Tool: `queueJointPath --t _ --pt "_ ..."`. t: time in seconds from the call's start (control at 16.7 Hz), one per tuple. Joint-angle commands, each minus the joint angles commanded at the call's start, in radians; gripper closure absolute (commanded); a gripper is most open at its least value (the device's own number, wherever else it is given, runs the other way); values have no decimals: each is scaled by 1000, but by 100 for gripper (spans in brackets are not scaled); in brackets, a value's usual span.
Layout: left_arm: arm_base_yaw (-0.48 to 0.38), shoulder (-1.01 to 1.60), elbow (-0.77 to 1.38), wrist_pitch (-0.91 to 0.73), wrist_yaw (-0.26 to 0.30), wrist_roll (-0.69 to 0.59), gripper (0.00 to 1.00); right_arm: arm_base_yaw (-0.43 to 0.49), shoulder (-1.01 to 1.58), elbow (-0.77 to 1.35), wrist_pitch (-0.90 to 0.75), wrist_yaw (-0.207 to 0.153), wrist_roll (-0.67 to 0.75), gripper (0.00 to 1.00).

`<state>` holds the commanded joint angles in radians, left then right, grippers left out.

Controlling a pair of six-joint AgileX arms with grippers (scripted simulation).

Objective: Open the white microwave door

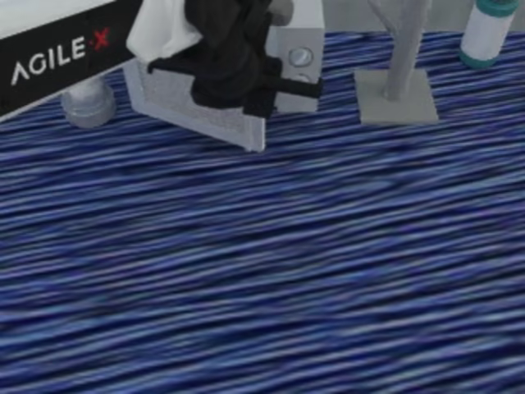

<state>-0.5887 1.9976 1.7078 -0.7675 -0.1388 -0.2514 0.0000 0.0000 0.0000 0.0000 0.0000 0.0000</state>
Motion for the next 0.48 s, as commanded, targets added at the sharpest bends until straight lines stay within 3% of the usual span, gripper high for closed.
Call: queueJointPath --t 0.48 --pt "29 -76 -108 42 52 105 100 0 0 0 0 0 0 0"
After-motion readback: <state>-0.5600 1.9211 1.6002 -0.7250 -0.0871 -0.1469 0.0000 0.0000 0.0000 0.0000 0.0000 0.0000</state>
